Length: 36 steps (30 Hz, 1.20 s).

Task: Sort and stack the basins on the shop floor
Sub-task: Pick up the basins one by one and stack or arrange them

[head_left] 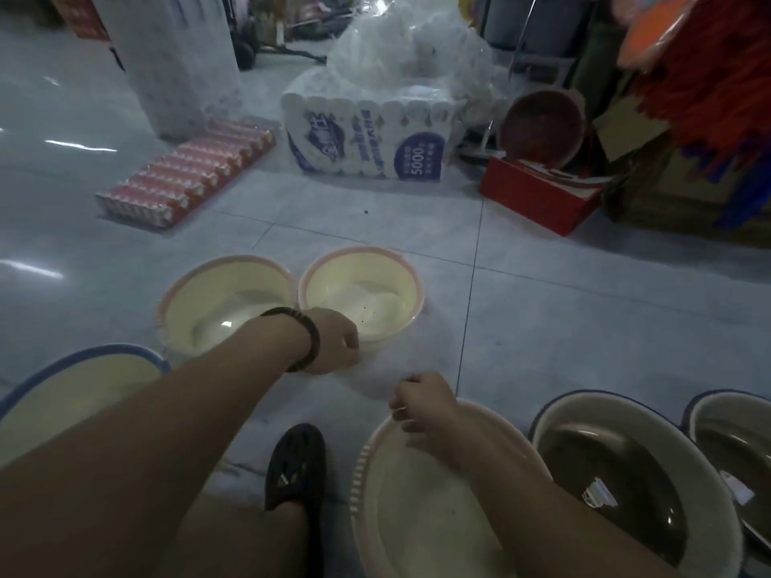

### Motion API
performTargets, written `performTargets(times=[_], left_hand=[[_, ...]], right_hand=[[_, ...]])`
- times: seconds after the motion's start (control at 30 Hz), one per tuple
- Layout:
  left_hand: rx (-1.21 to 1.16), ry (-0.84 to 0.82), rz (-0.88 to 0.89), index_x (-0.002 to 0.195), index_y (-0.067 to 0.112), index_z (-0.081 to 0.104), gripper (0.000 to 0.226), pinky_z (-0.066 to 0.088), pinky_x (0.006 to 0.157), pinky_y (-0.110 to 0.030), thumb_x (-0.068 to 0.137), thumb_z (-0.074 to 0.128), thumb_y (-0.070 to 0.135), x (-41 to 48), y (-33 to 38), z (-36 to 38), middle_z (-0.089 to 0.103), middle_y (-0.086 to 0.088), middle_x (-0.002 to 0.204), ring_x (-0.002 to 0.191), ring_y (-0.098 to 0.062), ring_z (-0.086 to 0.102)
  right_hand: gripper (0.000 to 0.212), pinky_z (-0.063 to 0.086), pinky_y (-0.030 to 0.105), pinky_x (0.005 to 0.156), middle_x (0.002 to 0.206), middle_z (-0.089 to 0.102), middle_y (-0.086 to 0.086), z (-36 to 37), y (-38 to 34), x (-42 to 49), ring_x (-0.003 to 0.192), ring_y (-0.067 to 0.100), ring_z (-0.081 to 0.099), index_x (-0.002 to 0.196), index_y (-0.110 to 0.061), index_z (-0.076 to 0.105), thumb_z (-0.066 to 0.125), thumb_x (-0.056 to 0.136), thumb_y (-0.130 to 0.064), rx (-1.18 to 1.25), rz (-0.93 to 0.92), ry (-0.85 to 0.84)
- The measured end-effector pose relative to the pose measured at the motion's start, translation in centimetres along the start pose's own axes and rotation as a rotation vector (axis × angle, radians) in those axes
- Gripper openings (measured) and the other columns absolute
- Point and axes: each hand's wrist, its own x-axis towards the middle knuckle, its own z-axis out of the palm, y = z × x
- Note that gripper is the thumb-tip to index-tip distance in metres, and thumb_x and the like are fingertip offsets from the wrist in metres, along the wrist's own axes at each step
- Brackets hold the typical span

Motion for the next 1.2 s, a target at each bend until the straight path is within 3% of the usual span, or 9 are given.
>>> performTargets(times=[0.17,0.3,0.47,0.57,0.7,0.93,1.03,1.07,1.2], left_hand=[[-0.033,-0.188,-0.105,0.134,0.025,0.059,0.049,0.049,0.08,-0.031,0.098,0.045,0.056,3.9,-4.4,-2.0,0.059,-0.002,0.135,0.103,-0.019,0.062],[-0.04,-0.153,-0.049,0.145,0.033,0.048,0.055,0.035,0.099,-0.027,0.097,0.046,0.059,6.9,-6.1,-1.6,0.046,0.006,0.148,0.131,-0.017,0.046],[-0.048,-0.134,-0.042,0.147,0.034,0.044,0.056,0.034,0.109,-0.03,0.097,0.046,0.058,8.2,-7.1,-1.5,0.041,0.008,0.152,0.137,-0.015,0.042],[-0.053,-0.124,-0.058,0.146,0.035,0.044,0.055,0.037,0.108,-0.032,0.096,0.046,0.06,8.6,-7.4,-1.3,0.043,0.007,0.152,0.135,-0.017,0.045],[-0.091,-0.135,-0.091,0.145,0.035,0.045,0.055,0.041,0.11,-0.038,0.095,0.049,0.059,9.0,-7.5,-1.1,0.046,0.006,0.149,0.132,-0.019,0.047],[-0.032,-0.165,-0.163,0.145,0.026,0.048,0.054,0.038,0.106,-0.033,0.1,0.043,0.055,9.8,-7.4,-1.4,0.047,-0.001,0.146,0.133,-0.022,0.045],[-0.081,-0.092,-0.204,0.116,0.03,0.053,0.027,0.043,0.077,-0.019,0.102,0.041,0.049,9.7,-6.9,-1.4,0.054,0.006,0.106,0.108,-0.017,0.052],[-0.141,-0.048,-0.219,0.114,0.028,0.051,0.026,0.043,0.073,-0.018,0.102,0.04,0.048,9.6,-6.5,-1.2,0.053,0.006,0.104,0.104,-0.016,0.054],[-0.765,0.081,-0.332,0.15,0.02,0.035,0.059,0.051,0.086,-0.035,0.1,0.043,0.051,9.1,-3.8,0.2,0.054,-0.009,0.13,0.106,-0.027,0.062]], right_hand=[[0.007,0.042,0.036,0.061,0.081,0.049,0.015,2.4,-3.8,11.6,0.066,0.027,0.053,0.088,-0.009,0.053,0.057,0.094,-0.01,0.126,0.072,0.017],[0.031,0.058,0.037,0.065,0.102,0.06,0.017,4.7,-4.5,21.0,0.086,0.033,0.068,0.122,-0.002,0.056,0.062,0.099,-0.021,0.321,0.216,0.101],[0.054,0.059,0.049,0.086,0.131,0.06,0.023,7.0,-4.6,27.0,0.108,0.041,0.067,0.147,-0.005,0.046,0.065,0.099,-0.022,0.595,0.294,0.132],[0.044,0.061,0.047,0.077,0.109,0.068,0.025,7.5,-4.4,28.3,0.091,0.038,0.071,0.139,-0.003,0.055,0.067,0.098,-0.014,0.698,0.317,0.152],[0.034,0.054,0.029,0.044,0.092,0.069,0.024,7.4,-5.0,28.6,0.056,0.027,0.063,0.126,-0.001,0.061,0.069,0.094,-0.009,0.692,0.348,0.218],[0.029,0.054,0.029,0.041,0.114,0.068,0.024,6.5,-7.3,23.9,0.071,0.032,0.068,0.117,-0.006,0.061,0.061,0.089,0.001,0.781,0.318,0.265],[0.019,0.055,0.029,0.044,0.108,0.069,0.023,5.1,-8.3,19.0,0.071,0.032,0.069,0.108,-0.003,0.063,0.061,0.089,-0.001,0.828,0.253,0.286],[0.015,0.055,0.029,0.045,0.106,0.069,0.022,4.5,-8.6,17.2,0.072,0.032,0.069,0.104,-0.004,0.063,0.062,0.089,-0.001,0.843,0.229,0.293],[0.007,0.059,0.031,0.053,0.101,0.07,0.02,2.5,-9.1,8.8,0.083,0.034,0.072,0.092,-0.009,0.063,0.066,0.087,-0.005,0.887,0.132,0.324]])
